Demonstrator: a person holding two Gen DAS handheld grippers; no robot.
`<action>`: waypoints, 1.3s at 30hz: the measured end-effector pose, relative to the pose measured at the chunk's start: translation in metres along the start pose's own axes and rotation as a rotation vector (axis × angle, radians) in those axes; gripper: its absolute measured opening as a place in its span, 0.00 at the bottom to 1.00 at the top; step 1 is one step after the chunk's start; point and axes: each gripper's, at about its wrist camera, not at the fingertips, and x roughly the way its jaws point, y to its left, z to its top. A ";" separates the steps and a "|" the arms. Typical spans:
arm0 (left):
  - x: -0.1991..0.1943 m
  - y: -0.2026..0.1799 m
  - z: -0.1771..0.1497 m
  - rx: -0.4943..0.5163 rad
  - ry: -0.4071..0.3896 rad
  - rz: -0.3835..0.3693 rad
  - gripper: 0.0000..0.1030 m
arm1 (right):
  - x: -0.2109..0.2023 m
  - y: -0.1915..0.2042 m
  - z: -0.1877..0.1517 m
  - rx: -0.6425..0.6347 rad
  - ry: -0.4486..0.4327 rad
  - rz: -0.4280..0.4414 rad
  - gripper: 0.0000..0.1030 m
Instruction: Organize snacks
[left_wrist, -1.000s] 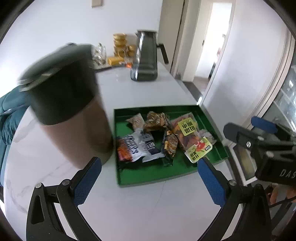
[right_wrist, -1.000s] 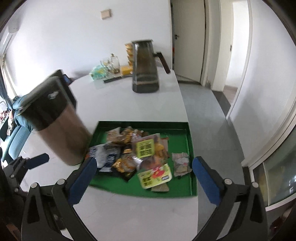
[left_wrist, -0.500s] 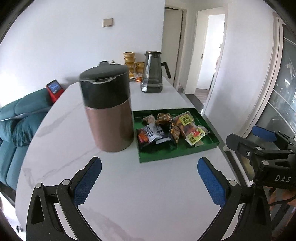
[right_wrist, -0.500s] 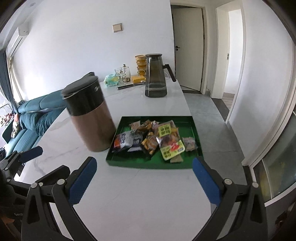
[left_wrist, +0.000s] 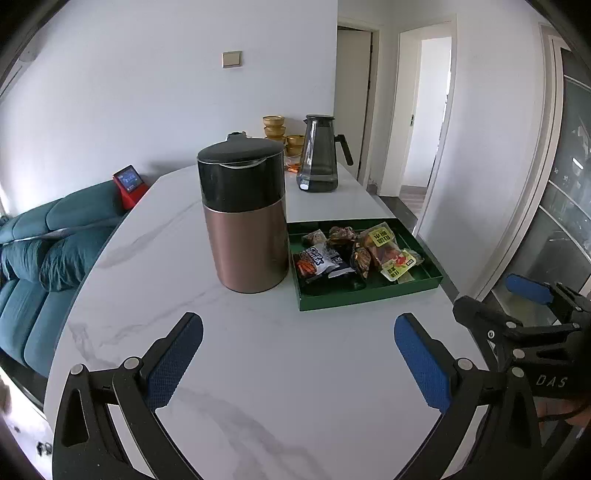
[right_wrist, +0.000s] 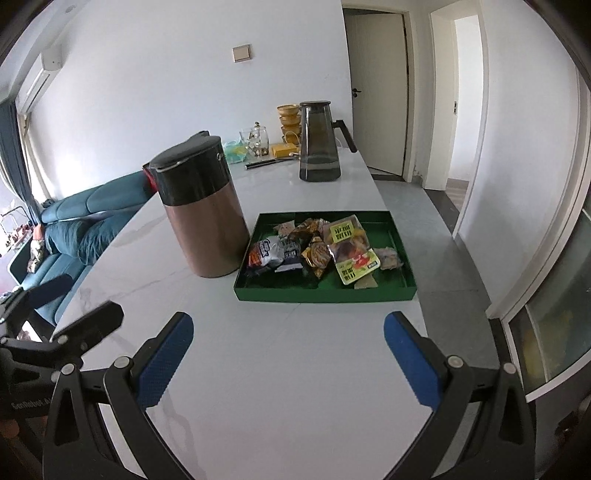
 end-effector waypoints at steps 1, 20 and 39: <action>0.000 0.001 -0.001 -0.003 0.002 -0.002 0.99 | 0.000 0.000 -0.001 0.003 0.003 0.002 1.00; 0.001 0.019 -0.007 -0.032 0.011 0.000 0.99 | 0.003 0.013 -0.003 -0.005 0.009 -0.002 1.00; 0.002 0.016 -0.004 -0.022 0.008 -0.005 0.99 | 0.000 0.013 -0.004 0.003 0.004 -0.019 1.00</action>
